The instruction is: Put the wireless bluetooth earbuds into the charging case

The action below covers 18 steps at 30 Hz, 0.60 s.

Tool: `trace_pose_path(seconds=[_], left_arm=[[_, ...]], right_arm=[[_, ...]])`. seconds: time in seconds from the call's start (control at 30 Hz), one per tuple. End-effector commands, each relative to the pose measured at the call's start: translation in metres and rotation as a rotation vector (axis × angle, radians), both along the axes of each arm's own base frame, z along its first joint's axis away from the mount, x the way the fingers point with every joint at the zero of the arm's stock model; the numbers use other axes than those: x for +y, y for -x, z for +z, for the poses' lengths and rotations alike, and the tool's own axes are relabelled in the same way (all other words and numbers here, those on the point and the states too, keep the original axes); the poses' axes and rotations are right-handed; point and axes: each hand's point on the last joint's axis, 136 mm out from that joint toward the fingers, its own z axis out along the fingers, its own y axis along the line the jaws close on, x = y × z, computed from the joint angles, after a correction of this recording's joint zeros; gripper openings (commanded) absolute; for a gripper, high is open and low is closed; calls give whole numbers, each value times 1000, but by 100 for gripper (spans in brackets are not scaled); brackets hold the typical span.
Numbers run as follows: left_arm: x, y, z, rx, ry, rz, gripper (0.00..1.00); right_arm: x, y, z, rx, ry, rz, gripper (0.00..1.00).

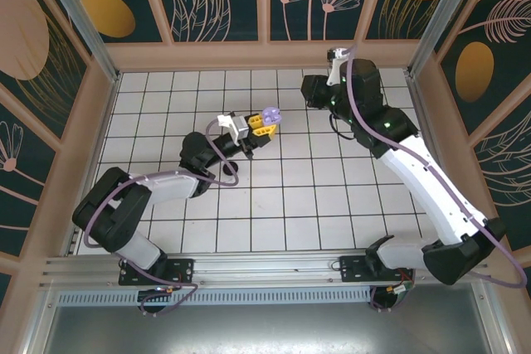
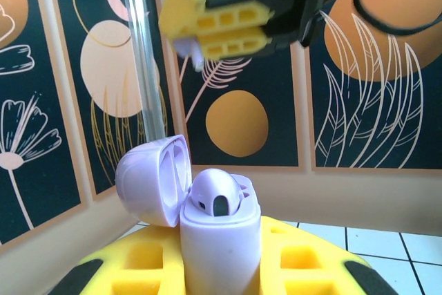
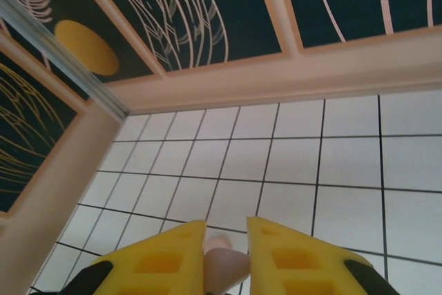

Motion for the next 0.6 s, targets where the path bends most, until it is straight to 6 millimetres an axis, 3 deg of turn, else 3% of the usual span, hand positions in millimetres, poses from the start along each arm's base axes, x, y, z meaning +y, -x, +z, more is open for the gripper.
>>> trace_pose_path(seconds=[0.0,0.57], left_arm=[[-7,-5,9,-24,9,-37,0],[-19,-16,15,-17,9,-64,0]], right_arm=[[9,13,26,-89,-36,69,20],[37,39,3,-129,17,204,20]])
